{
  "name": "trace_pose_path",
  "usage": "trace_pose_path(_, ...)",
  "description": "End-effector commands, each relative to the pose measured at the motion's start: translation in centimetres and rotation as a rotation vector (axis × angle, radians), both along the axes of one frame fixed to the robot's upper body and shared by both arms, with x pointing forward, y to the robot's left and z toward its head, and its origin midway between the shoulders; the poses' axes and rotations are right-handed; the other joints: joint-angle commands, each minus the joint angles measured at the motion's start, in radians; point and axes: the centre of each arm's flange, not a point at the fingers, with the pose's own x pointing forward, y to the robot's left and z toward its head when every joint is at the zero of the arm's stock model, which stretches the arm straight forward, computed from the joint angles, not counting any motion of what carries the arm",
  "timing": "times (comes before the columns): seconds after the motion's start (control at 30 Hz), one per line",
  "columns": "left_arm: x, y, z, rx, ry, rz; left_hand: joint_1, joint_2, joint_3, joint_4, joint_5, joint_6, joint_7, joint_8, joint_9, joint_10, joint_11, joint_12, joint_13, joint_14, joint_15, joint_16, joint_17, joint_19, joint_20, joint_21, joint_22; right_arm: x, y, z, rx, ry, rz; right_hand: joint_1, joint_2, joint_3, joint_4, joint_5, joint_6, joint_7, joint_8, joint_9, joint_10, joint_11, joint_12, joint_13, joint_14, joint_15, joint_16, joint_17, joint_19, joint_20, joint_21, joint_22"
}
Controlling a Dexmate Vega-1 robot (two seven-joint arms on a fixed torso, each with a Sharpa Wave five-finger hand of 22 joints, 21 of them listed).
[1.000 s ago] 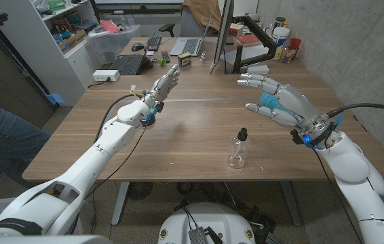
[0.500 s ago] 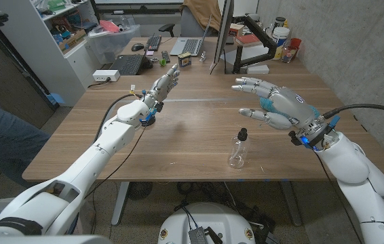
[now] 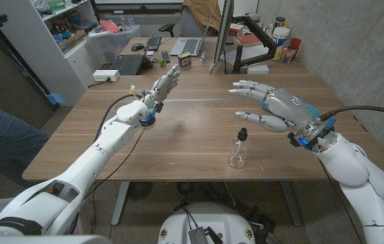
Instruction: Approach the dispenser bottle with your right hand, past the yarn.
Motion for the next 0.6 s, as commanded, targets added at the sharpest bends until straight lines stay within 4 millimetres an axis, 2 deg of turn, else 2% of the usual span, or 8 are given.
trace_pose_path(0.03,-0.22,0.36,-0.45,-0.003,0.006,0.002,0.004,0.01,-0.005,-0.003,0.004,0.006,0.002,0.002,0.002,-0.004,-0.002,0.004,0.003,-0.009,0.0,0.004,0.003,-0.006,0.001,0.008,0.003,0.14,0.33,-0.59,-0.033,0.003,-0.073,0.01,-0.004,0.007,-0.001,0.009,0.013,-0.002,-0.001,0.003,0.001,-0.002,0.004,0.003,0.006,-0.008,0.005,0.002,-0.003,0.0,-0.001,0.005)
trace_pose_path(0.6,-0.43,-0.29,-0.38,0.001,-0.004,-0.011,0.005,0.012,-0.008,-0.003,0.004,0.005,0.002,0.001,0.002,-0.007,-0.001,0.002,0.003,-0.009,0.002,0.004,0.003,-0.008,0.002,0.008,0.003,-0.41,0.49,-1.15,-0.068,-0.011,-0.128,0.01,-0.004,0.007,0.0,0.009,0.015,-0.001,-0.003,0.003,-0.002,-0.004,0.002,0.003,0.003,-0.007,0.004,0.002,-0.006,0.0,-0.002,0.005)
